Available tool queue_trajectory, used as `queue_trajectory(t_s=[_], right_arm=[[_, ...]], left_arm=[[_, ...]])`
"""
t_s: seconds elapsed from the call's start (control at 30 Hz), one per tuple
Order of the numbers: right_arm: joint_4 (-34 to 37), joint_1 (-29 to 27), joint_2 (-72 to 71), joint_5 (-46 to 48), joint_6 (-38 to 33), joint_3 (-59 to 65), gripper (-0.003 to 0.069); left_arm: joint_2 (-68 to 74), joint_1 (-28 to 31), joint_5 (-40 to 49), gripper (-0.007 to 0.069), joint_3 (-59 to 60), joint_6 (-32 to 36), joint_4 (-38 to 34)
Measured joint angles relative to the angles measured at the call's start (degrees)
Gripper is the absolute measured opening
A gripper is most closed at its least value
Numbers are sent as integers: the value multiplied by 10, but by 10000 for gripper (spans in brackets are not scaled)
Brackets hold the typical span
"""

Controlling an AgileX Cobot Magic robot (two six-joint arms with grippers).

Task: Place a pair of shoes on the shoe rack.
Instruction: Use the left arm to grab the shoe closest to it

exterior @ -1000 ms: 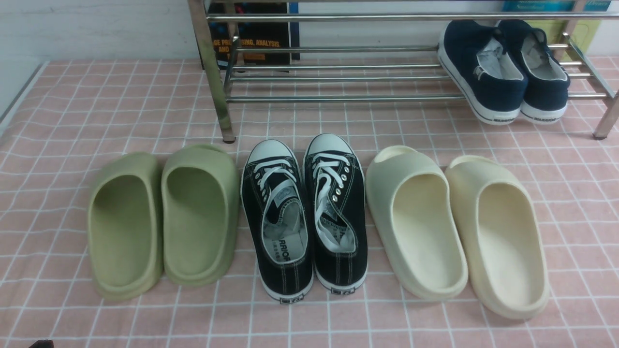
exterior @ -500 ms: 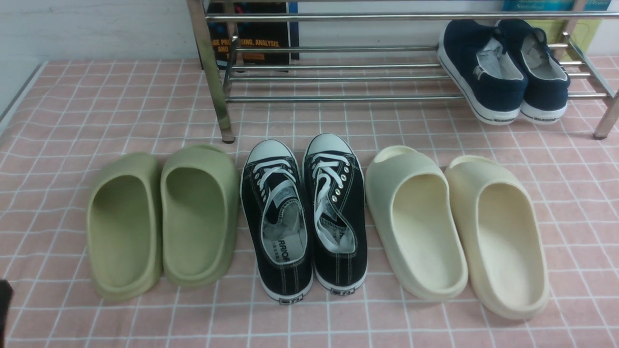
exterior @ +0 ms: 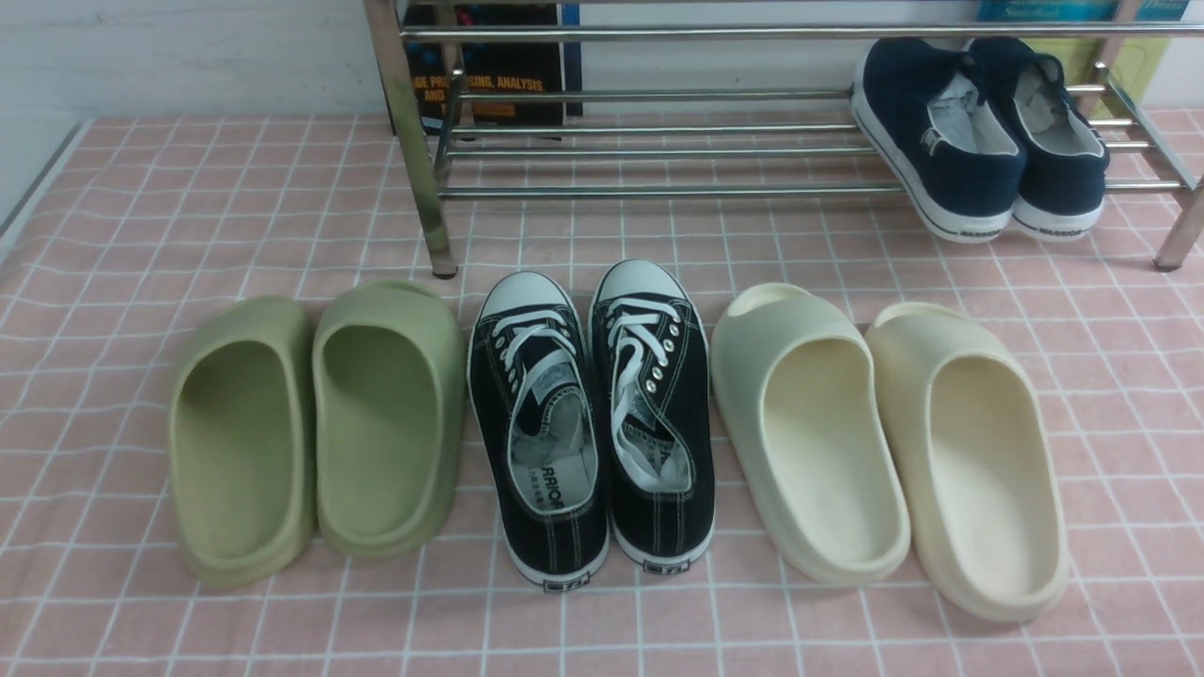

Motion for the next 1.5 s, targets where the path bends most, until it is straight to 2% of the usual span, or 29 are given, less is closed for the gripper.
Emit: queue_trajectory(t_s=[0.07, 0.1, 0.13, 0.17, 0.23, 0.3, 0.43, 0.47, 0.53, 0.67, 0.73, 0.83, 0.87, 0.93, 1.07, 1.1, 1.2, 1.33, 1.4, 1.5], right_arm=[[0, 0, 0, 0, 0, 0, 213], [0, 0, 0, 0, 0, 0, 213], [0, 0, 0, 0, 0, 0, 216], [0, 0, 0, 0, 0, 0, 217], [0, 0, 0, 0, 0, 0, 218], [0, 0, 0, 0, 0, 0, 219], [0, 0, 0, 0, 0, 0, 221], [0, 0, 0, 0, 0, 0, 225], [0, 0, 0, 0, 0, 0, 227], [0, 0, 0, 0, 0, 0, 231], [0, 0, 0, 0, 0, 0, 237], [0, 0, 0, 0, 0, 0, 237], [0, 0, 0, 0, 0, 0, 237], [0, 0, 0, 0, 0, 0, 237], [0, 0, 0, 0, 0, 0, 237], [0, 0, 0, 0, 0, 0, 237], [0, 0, 0, 0, 0, 0, 237], [0, 0, 0, 0, 0, 0, 237], [0, 0, 0, 0, 0, 0, 237], [0, 0, 0, 0, 0, 0, 237]], left_arm=[[3, 0, 130, 10, -73, -11, 0], [3, 0, 146, 9, -81, -11, 0], [13, 0, 207, 6, -115, -9, 0], [46, 0, 344, 2, -192, 18, 1], [109, 0, 467, 2, -261, 54, 1], [182, 0, 535, 2, -301, 82, 2], [285, 0, 576, 2, -325, 98, 2], [357, 0, 583, 2, -326, 94, -7], [392, 0, 584, 3, -326, 81, -16], [529, 0, 589, 9, -329, 7, -71], [582, 0, 624, 9, -343, -18, -95], [625, 0, 682, 12, -367, -15, -112], [646, 0, 721, 13, -385, -1, -122], [701, 0, 834, 16, -450, 83, -157], [772, -36, 973, 20, -533, 202, -185], [779, -44, 983, 20, -541, 208, -185], [831, -131, 995, 23, -595, 192, -150], [889, -238, 943, 52, -638, 92, -22], [920, -285, 914, 106, -652, 12, 62], [955, -319, 892, 206, -659, -76, 139]])
